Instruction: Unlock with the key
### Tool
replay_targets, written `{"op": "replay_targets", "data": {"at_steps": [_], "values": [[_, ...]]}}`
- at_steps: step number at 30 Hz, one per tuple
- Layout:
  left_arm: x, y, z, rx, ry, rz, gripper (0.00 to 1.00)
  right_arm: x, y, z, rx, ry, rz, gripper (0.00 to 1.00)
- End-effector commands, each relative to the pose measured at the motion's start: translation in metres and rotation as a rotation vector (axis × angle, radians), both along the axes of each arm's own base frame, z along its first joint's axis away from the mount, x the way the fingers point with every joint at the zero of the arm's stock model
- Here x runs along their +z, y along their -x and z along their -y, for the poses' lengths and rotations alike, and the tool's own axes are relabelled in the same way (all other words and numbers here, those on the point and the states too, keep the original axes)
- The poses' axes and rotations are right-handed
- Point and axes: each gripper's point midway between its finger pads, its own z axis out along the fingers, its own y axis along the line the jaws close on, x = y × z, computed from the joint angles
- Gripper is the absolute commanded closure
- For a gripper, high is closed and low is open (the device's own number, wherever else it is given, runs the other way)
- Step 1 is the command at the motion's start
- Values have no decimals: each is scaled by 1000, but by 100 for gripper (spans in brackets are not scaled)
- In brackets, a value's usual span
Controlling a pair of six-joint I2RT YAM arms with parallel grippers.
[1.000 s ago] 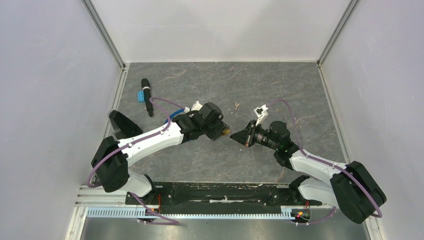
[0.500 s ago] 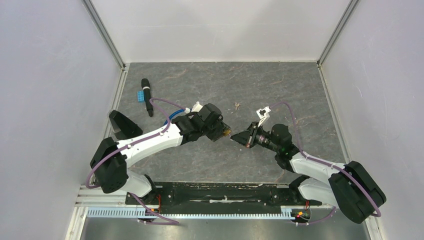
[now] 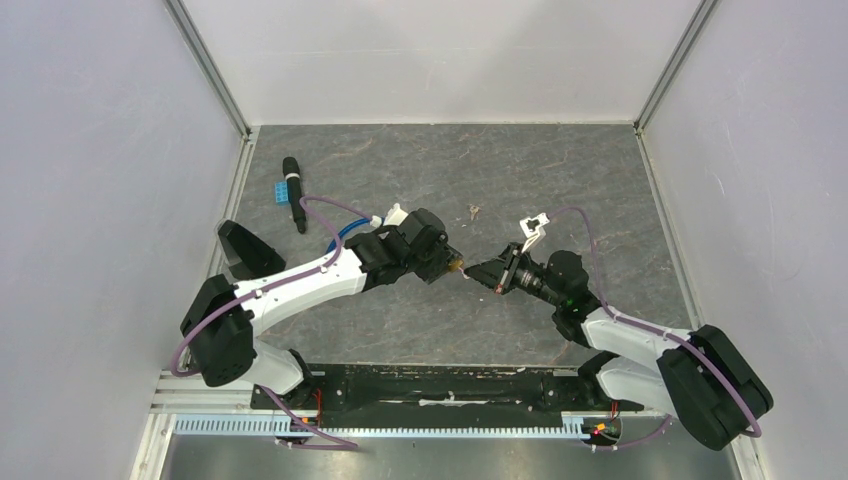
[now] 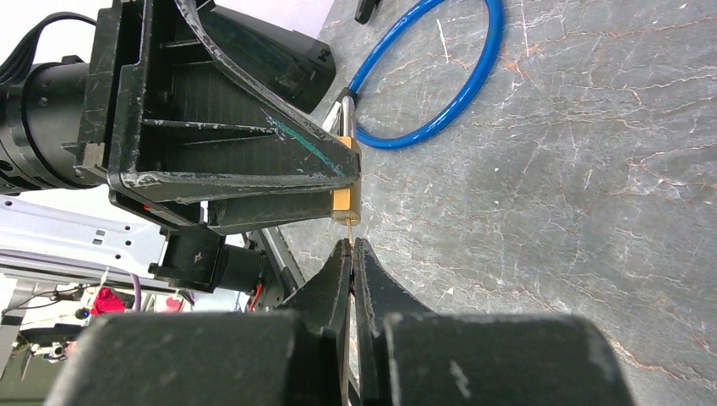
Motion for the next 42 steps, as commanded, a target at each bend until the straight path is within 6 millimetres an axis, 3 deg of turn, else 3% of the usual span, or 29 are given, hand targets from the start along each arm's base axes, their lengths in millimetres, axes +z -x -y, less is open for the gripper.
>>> {"op": "replay_targets", "data": {"at_steps": [1, 19, 42], "values": [[17, 2, 10, -53, 13, 51, 98, 34, -13, 1, -38, -67, 104, 100], [27, 13, 30, 7, 98, -47, 98, 36, -15, 9, -130, -114, 185, 100], [26, 20, 31, 111, 214, -117, 98, 53, -2, 2, -144, -173, 362, 100]]}}
